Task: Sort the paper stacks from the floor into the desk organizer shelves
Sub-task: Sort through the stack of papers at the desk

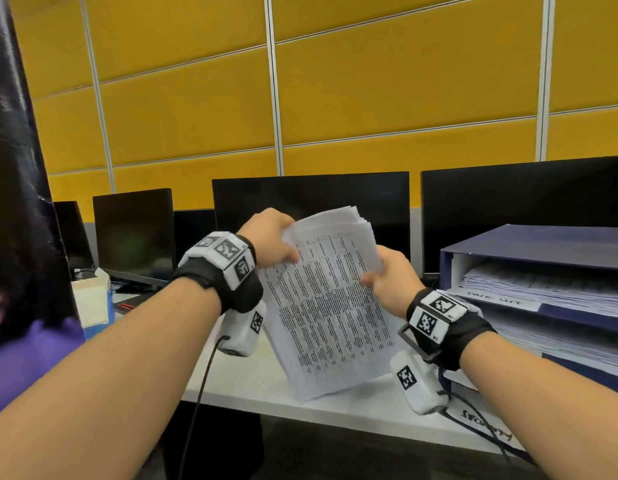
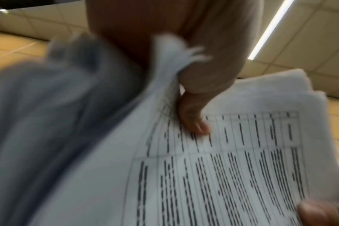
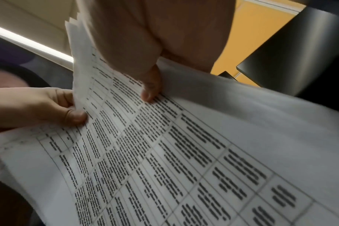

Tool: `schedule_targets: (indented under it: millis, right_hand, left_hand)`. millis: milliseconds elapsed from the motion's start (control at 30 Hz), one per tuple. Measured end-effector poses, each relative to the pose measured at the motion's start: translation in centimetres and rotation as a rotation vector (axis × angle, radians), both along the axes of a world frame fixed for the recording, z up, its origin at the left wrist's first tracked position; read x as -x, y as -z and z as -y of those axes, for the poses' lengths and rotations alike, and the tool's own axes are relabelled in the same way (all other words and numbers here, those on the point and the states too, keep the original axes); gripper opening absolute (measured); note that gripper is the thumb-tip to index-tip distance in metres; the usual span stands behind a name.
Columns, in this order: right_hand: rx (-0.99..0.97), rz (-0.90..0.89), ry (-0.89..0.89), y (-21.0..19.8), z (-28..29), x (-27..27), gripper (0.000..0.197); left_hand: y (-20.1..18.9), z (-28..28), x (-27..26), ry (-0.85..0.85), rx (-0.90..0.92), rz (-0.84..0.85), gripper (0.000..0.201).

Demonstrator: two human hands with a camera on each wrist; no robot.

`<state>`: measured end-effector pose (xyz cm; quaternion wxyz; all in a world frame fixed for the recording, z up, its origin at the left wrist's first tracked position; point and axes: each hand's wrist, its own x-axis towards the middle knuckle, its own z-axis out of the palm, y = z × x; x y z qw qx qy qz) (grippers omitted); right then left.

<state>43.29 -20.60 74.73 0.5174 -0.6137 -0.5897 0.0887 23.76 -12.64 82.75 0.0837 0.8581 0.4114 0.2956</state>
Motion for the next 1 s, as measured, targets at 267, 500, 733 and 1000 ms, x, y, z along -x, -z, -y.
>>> schedule_targets:
  millis: [267,500,733,1000]
  right_hand:
    - [-0.068,-0.101,0.276,1.4,-0.3,-1.9,0.063]
    - [-0.110,-0.703,-0.033,4.4,-2.1,-2.2,0.072]
    - [-0.351,-0.528,0.108,2.9,-2.7,-1.1,0.022]
    - [-0.036,-0.439,0.128,8.7,-2.7,-1.3,0.024]
  left_hand:
    - [3.6,-2.7,4.2,0.036,0.177,0.527,0.024]
    - [9.4,-5.6,7.3,0.044,0.328,0.918,0.027]
    - [10.7,-6.3,5.2,0.029,0.219,0.898,0.037]
    - [16.3,-5.5,2.6,0.181,0.486,0.657,0.044]
